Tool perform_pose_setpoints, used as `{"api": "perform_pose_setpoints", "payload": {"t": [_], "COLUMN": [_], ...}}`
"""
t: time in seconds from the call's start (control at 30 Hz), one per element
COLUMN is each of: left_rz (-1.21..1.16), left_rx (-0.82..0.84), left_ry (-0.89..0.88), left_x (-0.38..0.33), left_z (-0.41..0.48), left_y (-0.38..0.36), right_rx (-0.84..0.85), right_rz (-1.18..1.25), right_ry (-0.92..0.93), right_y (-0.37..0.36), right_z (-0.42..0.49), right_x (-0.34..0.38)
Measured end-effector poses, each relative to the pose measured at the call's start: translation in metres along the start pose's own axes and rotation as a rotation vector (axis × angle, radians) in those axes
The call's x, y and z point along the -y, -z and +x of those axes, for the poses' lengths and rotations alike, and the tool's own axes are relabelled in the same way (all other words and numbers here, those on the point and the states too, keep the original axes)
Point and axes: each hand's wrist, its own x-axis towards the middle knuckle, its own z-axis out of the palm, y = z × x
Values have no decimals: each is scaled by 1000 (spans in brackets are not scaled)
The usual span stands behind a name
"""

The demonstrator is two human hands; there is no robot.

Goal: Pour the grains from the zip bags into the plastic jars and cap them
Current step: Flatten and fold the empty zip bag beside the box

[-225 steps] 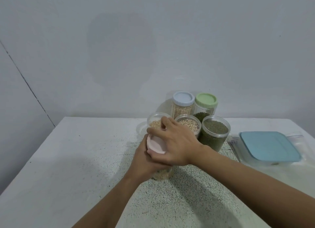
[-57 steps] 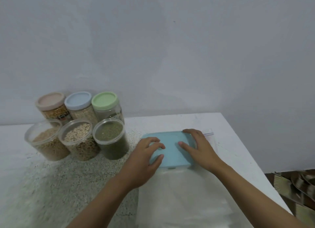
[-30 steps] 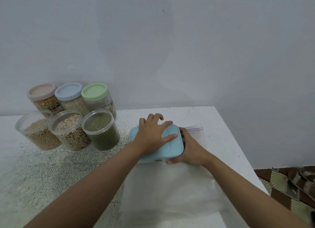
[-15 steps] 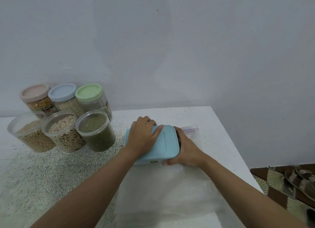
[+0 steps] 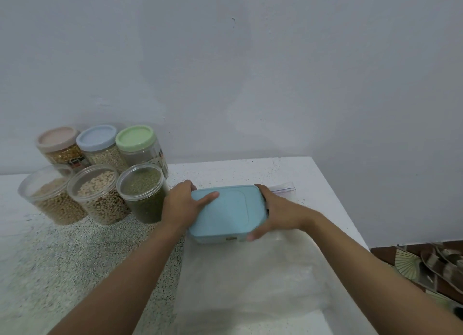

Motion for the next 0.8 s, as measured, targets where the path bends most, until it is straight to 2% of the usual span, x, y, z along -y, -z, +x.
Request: {"api": "perform_pose_setpoints", "payload": {"t": [0.07,0.1,0.2,0.3,0.37,0.47,0.6,0.8], "left_rz": [-176,-278,-595,-765,-730,-652,-618,-525], "left_rx": [10,23,74,203,323,407,352,290], "left_ry": [57,86,163,122,42,-101,-153,-138], "left_x": [-1,0,6,20,31,42,39,50], "left_z": [-7,-10,-21,-37,-53,-64,-59,-57], "left_y": [-1,-2,2,12,16,13,12,6], "right_rx": [-27,-92,-323,-414,-408,-377,-261,-327], "right_rz": [37,7,-213,-485,-609,-606,-555,-680], "right_ry": [-83,-103,11,102,112,251,360,223], "right_y": [2,0,-16,-36,-45,-53,-73,-99], "right_z": [0,3,20,35,43,53,73,95], "right_x": [14,20,32,38,41,50,66,68]}}
